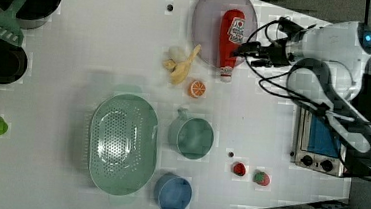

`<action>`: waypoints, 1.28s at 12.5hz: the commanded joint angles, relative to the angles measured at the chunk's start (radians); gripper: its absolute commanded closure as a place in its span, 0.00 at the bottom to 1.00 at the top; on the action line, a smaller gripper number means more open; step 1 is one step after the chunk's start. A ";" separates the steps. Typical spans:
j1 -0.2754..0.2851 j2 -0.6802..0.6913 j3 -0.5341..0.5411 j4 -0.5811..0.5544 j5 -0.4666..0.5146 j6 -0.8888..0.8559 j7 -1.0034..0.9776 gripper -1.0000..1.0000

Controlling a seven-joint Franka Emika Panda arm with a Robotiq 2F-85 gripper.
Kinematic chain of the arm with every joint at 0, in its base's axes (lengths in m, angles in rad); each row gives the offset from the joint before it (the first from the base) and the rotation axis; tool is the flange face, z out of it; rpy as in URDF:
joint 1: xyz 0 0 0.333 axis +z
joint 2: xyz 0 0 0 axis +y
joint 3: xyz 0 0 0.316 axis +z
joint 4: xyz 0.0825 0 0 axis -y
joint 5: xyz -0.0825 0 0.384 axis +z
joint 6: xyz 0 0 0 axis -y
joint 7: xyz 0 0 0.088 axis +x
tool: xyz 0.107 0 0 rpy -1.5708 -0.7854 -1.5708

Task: Pick ketchup from plate and place it on table.

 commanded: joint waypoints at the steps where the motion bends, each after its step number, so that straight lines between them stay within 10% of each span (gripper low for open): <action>1: 0.007 0.033 0.016 0.056 -0.044 0.074 -0.066 0.00; 9: 0.013 0.156 0.013 0.105 -0.105 0.223 -0.066 0.00; 13: 0.016 0.158 0.010 0.113 -0.105 0.230 -0.065 0.39; 16: 0.016 0.150 0.013 0.131 -0.105 0.230 -0.064 0.40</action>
